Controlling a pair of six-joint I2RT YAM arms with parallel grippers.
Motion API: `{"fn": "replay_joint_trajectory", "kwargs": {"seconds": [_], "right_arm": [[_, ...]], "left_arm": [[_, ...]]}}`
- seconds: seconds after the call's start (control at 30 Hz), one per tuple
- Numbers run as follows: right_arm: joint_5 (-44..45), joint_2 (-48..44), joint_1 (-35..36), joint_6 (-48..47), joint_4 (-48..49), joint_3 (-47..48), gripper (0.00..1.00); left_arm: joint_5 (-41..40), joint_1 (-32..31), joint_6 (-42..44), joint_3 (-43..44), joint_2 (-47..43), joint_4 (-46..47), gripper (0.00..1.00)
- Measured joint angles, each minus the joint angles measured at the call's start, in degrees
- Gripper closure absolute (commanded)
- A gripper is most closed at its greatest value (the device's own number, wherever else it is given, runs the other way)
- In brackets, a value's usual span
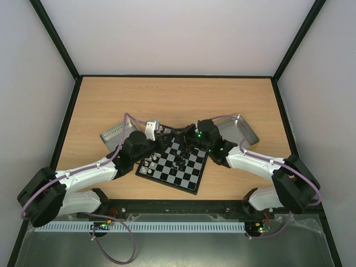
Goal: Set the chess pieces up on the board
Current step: Place the chess piece on the chessboard.
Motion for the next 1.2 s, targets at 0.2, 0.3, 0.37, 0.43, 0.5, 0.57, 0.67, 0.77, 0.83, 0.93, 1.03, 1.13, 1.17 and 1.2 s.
{"fn": "replay_joint_trajectory", "kwargs": {"seconds": [0.2,0.3,0.37,0.43,0.5,0.57,0.67,0.77,0.83,0.93,1.03,1.13,1.17,1.2], "right_arm": [[0.4,-0.3,0.0,-1.0,-0.5,-0.1,0.97],[1.0,-1.5,0.0,-2.6,-2.5,-0.1,0.92],[1.4,-2.1,0.0,-3.7,-3.4,0.0,0.78],[2.0,-2.8,0.0,-5.0,-4.8,0.2,0.65],[3.1,-3.4,0.0,-6.8,-6.5,0.5,0.56],[5.3,-4.2,0.0,-9.7,-9.4,1.1,0.52],[10.2,-6.1,0.0,-14.2,-14.3,2.6,0.49],[16.8,-9.4,-0.1,-18.8,-19.1,4.0,0.47],[20.9,-11.9,-0.4,-21.6,-22.0,4.6,0.47],[27.6,-15.6,-1.5,-25.9,-26.3,5.4,0.45],[33.4,-18.8,-2.6,-29.3,-30.0,5.4,0.44],[38.3,-21.4,-3.5,-31.7,-33.4,5.4,0.44],[39.6,-22.2,-3.8,-32.2,-34.4,5.4,0.45],[41.6,-23.3,-4.0,-32.7,-35.8,5.4,0.46]], "left_arm": [[-0.1,0.0,1.5,0.1,0.3,0.3,0.96],[-0.1,-0.3,2.4,0.3,0.7,0.4,0.97],[0.0,-0.5,3.0,0.4,0.7,0.4,0.97],[0.0,-0.7,3.6,0.8,0.8,-0.1,0.97],[-0.4,-0.8,4.1,1.3,0.8,-1.3,0.98],[-0.9,-0.8,4.6,2.1,0.8,-3.8,0.97],[-1.3,-0.8,5.2,3.7,0.8,-9.4,0.97],[-1.3,-1.3,5.9,6.1,0.6,-17.0,0.97],[-1.4,-2.1,6.2,8.4,0.6,-23.0,0.97],[-1.3,-4.3,6.2,11.0,0.5,-30.3,0.98],[-0.9,-8.2,5.8,13.9,1.0,-37.3,0.98],[-0.7,-13.5,5.2,17.8,3.6,-42.6,0.97],[-0.7,-15.4,4.8,19.2,5.0,-44.0,0.97],[-0.6,-17.5,4.6,20.7,6.8,-45.4,0.97]]}}
